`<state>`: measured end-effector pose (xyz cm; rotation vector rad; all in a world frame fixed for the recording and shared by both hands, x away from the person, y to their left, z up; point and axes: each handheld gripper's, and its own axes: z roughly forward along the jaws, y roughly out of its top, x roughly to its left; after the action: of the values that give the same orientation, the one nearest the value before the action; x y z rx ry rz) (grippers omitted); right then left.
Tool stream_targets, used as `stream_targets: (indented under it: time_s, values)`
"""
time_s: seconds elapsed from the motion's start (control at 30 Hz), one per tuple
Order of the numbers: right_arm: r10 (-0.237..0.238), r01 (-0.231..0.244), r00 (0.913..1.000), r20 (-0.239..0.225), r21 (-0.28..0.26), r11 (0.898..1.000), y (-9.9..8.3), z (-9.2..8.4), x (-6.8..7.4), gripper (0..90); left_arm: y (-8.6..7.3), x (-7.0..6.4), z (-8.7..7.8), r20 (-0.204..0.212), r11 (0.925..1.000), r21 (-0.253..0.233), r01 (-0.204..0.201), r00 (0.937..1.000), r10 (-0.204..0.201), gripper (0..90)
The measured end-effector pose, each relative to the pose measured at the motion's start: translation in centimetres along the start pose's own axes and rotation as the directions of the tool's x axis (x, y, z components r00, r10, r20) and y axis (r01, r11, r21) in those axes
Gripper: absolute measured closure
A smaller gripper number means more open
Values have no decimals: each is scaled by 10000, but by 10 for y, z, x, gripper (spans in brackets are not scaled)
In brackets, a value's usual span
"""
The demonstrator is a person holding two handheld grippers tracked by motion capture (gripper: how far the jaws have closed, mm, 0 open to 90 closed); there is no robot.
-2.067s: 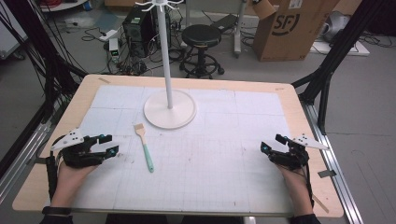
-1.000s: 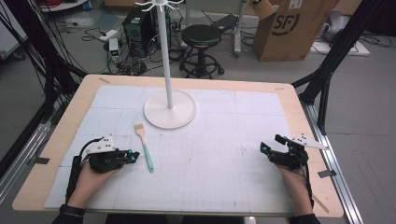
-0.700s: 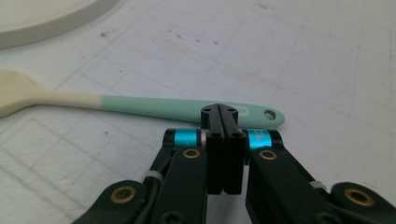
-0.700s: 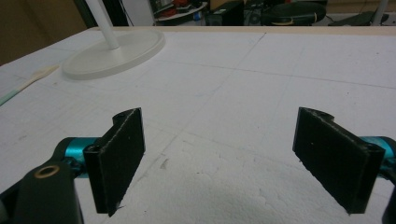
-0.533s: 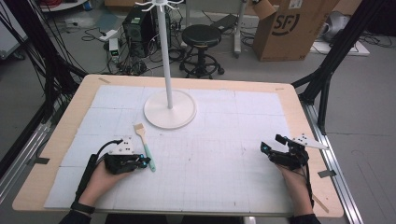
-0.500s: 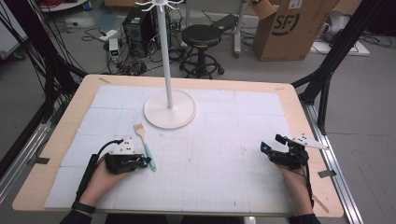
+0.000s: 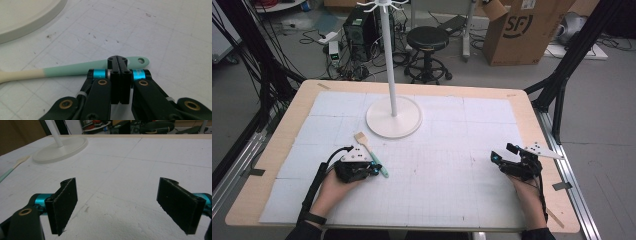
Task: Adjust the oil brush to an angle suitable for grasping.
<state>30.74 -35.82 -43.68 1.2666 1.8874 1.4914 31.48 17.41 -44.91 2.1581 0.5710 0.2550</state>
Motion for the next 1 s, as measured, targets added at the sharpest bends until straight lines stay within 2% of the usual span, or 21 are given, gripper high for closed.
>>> stream_targets:
  time_s: [0.43, 0.6, 1.0]
  values:
    - [73, -73, 10000, -12, 19, 10000, 0, 0, 0, 164, 13, -1, 16, -326, 10000, 7, 79, 9994, -78, 897]
    - [62, -62, 10000, -11, 8, 10000, 0, 0, 0, 164, 23, -2, 28, -515, 9998, 167, 58, 9987, -49, 897]
    - [63, -63, 10000, -31, 4, 10000, 0, 0, 0, 164, 44, 1, 54, -776, 9998, 206, 42, 9970, -26, 897]
